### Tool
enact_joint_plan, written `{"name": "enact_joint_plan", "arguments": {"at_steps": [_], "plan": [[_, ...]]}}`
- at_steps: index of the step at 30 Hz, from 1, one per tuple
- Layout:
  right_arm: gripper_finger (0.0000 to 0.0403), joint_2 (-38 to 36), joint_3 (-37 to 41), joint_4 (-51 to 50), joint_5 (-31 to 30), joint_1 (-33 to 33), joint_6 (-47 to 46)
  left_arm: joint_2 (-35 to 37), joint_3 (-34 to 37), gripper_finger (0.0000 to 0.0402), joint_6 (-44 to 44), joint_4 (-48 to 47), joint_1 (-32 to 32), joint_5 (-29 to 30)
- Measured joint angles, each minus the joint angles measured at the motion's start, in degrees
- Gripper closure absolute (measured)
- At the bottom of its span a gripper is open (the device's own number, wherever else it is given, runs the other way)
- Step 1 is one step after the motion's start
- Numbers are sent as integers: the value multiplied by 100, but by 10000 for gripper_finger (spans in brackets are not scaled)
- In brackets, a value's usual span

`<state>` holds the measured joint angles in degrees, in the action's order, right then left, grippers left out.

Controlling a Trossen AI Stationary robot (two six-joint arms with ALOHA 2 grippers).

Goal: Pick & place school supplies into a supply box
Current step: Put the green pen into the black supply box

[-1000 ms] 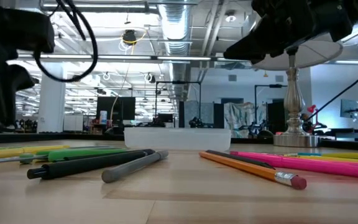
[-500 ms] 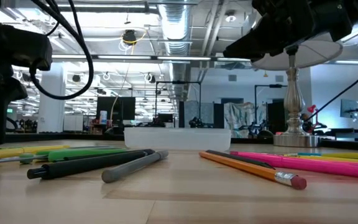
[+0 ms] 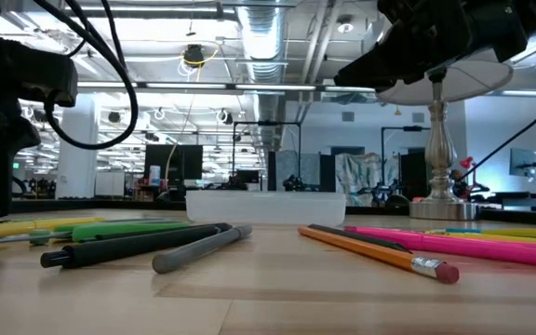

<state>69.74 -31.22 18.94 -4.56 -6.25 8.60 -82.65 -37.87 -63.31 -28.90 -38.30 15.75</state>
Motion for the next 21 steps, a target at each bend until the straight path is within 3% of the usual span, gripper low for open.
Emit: {"name": "enact_joint_plan", "arguments": {"at_steps": [21], "plan": [[295,0,0,-46,4,-10,-2,-185,0,274,326,194,2,-122]]}}
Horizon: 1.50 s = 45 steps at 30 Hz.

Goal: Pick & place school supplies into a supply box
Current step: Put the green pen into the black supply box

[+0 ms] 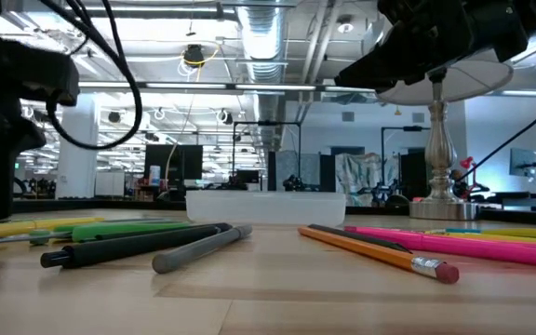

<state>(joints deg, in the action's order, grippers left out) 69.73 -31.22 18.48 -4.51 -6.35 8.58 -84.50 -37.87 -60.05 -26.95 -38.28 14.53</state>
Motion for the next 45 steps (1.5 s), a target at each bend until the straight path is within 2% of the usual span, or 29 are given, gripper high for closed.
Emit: {"name": "enact_joint_plan", "arguments": {"at_steps": [6,15,24,27,37,45], "plan": [[295,0,0,0,0,0,14,-475,-48,274,41,43,2,-65],[295,0,0,26,-2,0,33,-402,-28,274,-382,-281,56,-83],[295,0,0,46,-2,0,-9,-396,-35,275,-522,-547,416,-114],[295,0,0,29,-2,0,-58,-396,-39,286,-566,-661,503,-169],[295,0,0,-17,-2,0,-105,-379,-48,363,-565,-755,636,-453],[295,0,0,-23,-2,0,-107,-379,-57,359,-529,-825,679,-359]]}}
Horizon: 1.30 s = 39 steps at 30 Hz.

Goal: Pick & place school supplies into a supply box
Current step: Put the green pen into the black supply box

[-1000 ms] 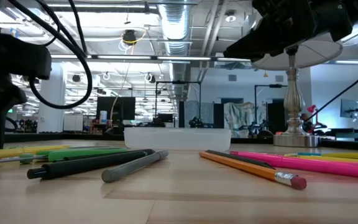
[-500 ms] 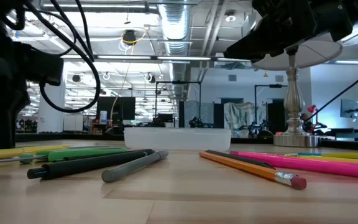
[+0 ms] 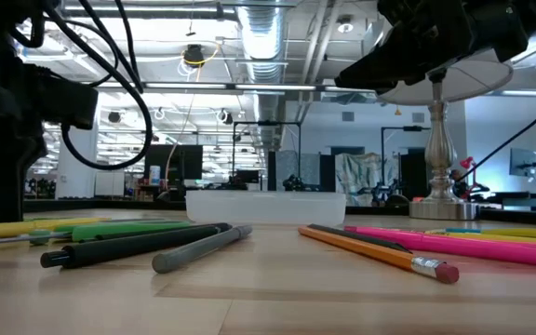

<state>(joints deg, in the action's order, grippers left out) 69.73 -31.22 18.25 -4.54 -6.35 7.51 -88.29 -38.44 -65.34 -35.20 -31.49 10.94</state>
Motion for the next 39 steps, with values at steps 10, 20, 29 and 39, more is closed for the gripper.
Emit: {"name": "enact_joint_plan", "arguments": {"at_steps": [10,20,29,39], "plan": [[295,0,0,1,1,0,-2,-2,-4,367,83,-306,369,384],[295,0,0,-23,0,0,-2,-22,-2,372,492,-769,662,620],[295,0,0,-29,0,0,-2,-88,-585,376,904,-1590,696,754],[295,0,0,-108,0,0,-2,-66,-1474,377,1485,-2327,820,1425]]}}
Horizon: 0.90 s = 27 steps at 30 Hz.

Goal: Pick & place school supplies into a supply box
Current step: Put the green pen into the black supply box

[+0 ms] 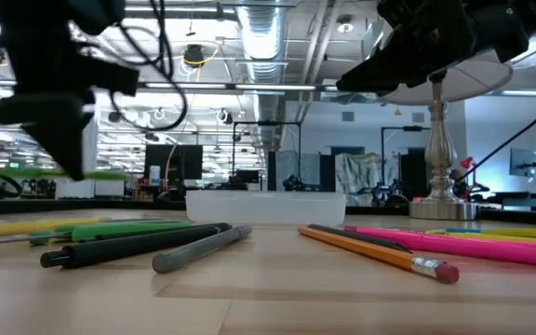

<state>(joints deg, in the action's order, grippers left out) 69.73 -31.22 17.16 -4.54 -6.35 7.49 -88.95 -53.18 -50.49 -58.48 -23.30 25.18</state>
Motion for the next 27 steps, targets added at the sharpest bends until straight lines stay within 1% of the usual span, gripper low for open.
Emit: {"name": "enact_joint_plan", "arguments": {"at_steps": [2,5,9,11,14,18,21,23,27], "plan": [[295,0,0,0,0,0,0,2,-194,377,504,167,153,257],[295,0,0,0,0,0,0,7,-432,377,1391,696,495,522],[295,0,0,0,0,0,-2,9,-536,378,2838,1825,1103,612],[295,0,0,1,0,0,-4,8,-537,378,3476,2376,1423,464],[295,0,0,0,0,0,-7,-47,-543,378,4311,3127,1891,17],[295,0,0,-12,0,0,-4,-187,-545,377,5054,3882,2417,-463],[295,0,0,-61,0,0,-5,-395,-547,376,5426,4375,2755,-896],[295,0,2,-74,0,0,-6,-580,-549,376,5539,4488,2917,-1100],[295,0,2,-190,0,0,-44,-803,-544,376,5604,4451,3077,-1105]]}}
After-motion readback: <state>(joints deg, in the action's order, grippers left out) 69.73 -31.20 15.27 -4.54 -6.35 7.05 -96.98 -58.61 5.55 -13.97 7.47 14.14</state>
